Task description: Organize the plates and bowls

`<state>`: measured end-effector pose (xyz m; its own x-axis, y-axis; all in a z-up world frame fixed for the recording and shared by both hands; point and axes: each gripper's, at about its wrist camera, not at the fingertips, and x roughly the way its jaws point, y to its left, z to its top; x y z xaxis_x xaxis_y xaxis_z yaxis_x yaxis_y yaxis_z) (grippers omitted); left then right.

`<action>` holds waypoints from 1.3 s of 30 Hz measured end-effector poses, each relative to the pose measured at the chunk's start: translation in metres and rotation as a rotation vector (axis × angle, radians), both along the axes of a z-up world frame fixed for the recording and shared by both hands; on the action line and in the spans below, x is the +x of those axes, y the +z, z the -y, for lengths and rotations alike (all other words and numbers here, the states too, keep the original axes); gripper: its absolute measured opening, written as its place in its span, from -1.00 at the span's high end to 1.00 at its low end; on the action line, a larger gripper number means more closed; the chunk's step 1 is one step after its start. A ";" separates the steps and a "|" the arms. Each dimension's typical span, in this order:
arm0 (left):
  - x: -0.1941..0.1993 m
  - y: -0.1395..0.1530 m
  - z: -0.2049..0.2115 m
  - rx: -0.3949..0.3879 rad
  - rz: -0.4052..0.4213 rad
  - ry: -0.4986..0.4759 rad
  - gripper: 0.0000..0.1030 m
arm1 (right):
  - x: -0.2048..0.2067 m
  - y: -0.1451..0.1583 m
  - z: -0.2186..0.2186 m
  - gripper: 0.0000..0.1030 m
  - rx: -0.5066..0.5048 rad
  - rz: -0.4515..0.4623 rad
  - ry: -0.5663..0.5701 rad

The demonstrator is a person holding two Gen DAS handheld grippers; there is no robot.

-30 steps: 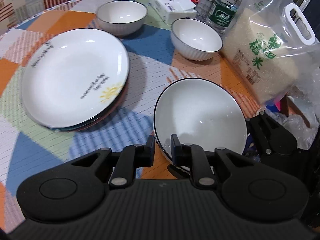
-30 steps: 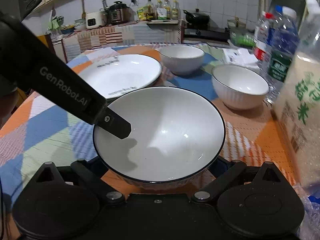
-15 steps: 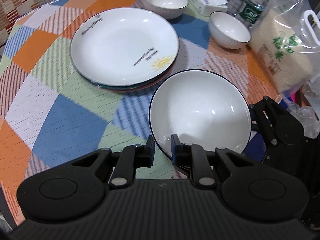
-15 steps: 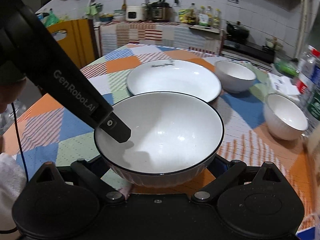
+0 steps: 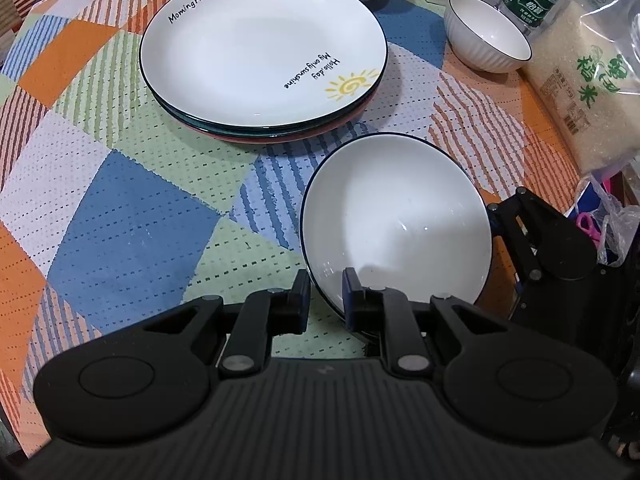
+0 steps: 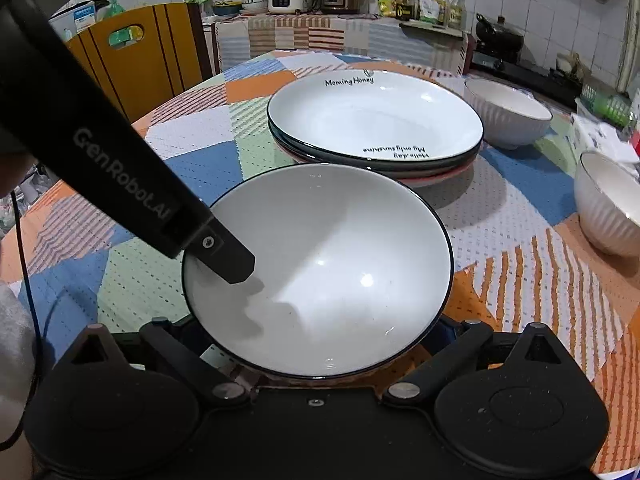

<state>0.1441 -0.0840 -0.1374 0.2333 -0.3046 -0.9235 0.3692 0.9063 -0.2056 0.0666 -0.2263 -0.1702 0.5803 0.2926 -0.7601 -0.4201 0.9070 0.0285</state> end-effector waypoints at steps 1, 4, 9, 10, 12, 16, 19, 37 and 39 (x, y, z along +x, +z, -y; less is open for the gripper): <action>0.000 0.000 0.000 -0.002 -0.005 -0.002 0.68 | 0.002 0.001 0.002 -0.96 -0.001 -0.010 -0.002; -0.002 0.005 -0.001 0.001 -0.007 -0.009 0.65 | -0.001 0.005 0.004 -0.96 -0.037 -0.036 -0.005; -0.006 0.025 -0.004 0.002 0.017 -0.027 0.63 | -0.020 0.018 0.025 -0.96 -0.058 -0.051 -0.023; -0.006 0.029 -0.004 -0.001 0.014 -0.027 0.63 | -0.024 0.022 0.035 -0.96 -0.035 -0.054 -0.049; -0.006 0.040 -0.004 -0.005 0.023 -0.033 0.62 | -0.028 0.031 0.051 -0.96 0.005 -0.051 -0.100; -0.005 0.066 0.000 -0.003 0.069 -0.071 0.60 | -0.035 0.055 0.083 -0.96 0.069 0.001 -0.220; -0.001 0.090 0.010 0.005 0.126 -0.109 0.58 | -0.032 0.072 0.097 -0.96 0.092 0.038 -0.280; 0.092 0.115 0.084 -0.129 0.256 -0.187 -0.04 | 0.038 0.078 0.122 -0.92 -0.094 0.169 -0.449; 0.104 0.105 0.096 -0.131 0.244 -0.191 -0.06 | 0.051 0.061 0.128 -0.92 -0.097 0.132 -0.469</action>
